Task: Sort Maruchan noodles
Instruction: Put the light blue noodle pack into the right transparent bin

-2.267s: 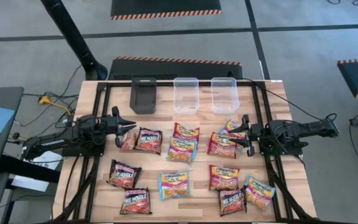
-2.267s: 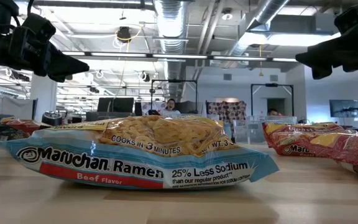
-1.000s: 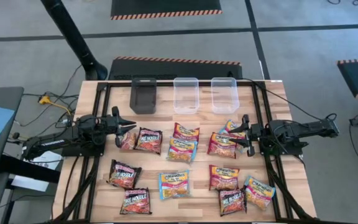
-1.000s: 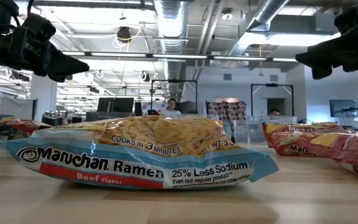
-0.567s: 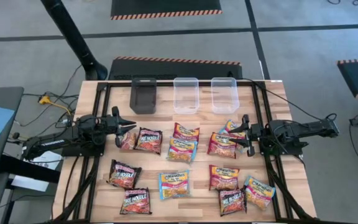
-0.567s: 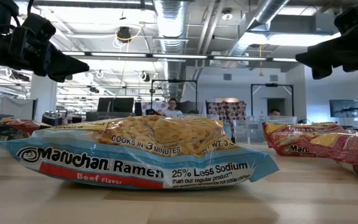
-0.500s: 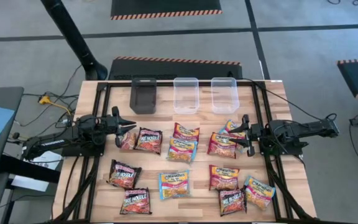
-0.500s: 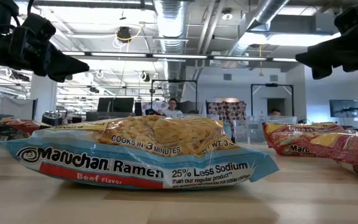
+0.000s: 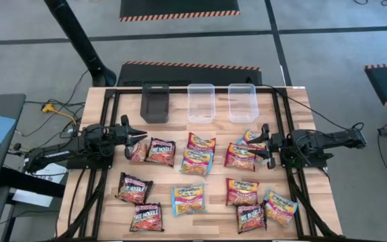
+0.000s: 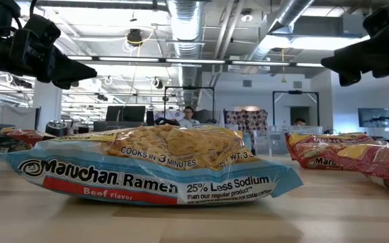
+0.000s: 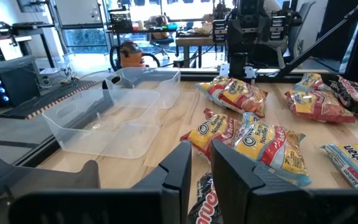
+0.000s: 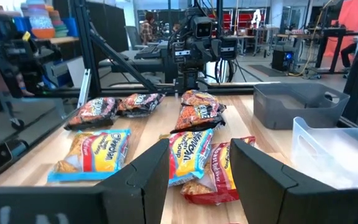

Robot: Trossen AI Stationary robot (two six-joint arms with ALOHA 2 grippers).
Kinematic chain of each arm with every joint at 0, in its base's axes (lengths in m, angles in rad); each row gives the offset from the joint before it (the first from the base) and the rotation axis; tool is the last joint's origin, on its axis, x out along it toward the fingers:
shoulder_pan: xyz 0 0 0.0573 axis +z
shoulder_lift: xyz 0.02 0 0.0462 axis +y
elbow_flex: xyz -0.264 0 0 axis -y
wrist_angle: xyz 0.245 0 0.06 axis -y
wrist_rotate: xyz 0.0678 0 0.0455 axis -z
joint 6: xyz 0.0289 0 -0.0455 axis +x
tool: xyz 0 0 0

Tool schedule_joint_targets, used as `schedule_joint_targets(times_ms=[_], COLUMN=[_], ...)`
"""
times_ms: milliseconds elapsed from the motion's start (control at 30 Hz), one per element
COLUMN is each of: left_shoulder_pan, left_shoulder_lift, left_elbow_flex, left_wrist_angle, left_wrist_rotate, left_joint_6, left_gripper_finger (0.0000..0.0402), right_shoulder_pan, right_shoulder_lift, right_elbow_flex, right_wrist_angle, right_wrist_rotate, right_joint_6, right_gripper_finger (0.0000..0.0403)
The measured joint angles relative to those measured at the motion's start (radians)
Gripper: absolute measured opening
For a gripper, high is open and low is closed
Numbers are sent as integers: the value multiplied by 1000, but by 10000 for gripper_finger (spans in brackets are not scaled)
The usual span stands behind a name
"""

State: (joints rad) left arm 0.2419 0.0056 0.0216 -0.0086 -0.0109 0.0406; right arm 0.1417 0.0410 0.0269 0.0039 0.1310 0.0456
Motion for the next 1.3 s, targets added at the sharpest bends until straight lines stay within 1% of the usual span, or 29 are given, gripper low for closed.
schedule_joint_targets(times_ms=[200,333,433,567,700,767,900,1033,1200,1300], left_shoulder_pan=[0,0,0,0,0,0,0,0,0,0], left_shoulder_lift=[0,0,0,0,0,0,0,0,0,0], left_elbow_flex=[0,0,0,0,0,0,0,0,0,0], left_wrist_angle=[0,1,1,1,3,3,3,3,3,3], left_wrist_rotate=[-1,-12,-11,-11,-21,-24,-21,-21,-21,-21], left_joint_6=[0,-1,-31,-70,-39,-27,-43,-45,-51,-87], left_gripper_finger=[51,51,51,51,51,51,51,51,51,51], right_shoulder_pan=[0,0,1,1,0,0,0,-5,-28,-47], right_shoulder_lift=[0,0,0,0,0,0,0,0,0,0], right_elbow_flex=[-2,-2,-2,-1,0,0,0,0,1,1], right_wrist_angle=[41,52,64,134,210,237,268,333,433,493], right_wrist_rotate=[0,0,0,0,7,34,80,99,106,106], right_joint_6=[94,96,96,96,77,77,26,-29,-133,-195], right_gripper_finger=[191,191,191,191,191,191,191,196,221,237])
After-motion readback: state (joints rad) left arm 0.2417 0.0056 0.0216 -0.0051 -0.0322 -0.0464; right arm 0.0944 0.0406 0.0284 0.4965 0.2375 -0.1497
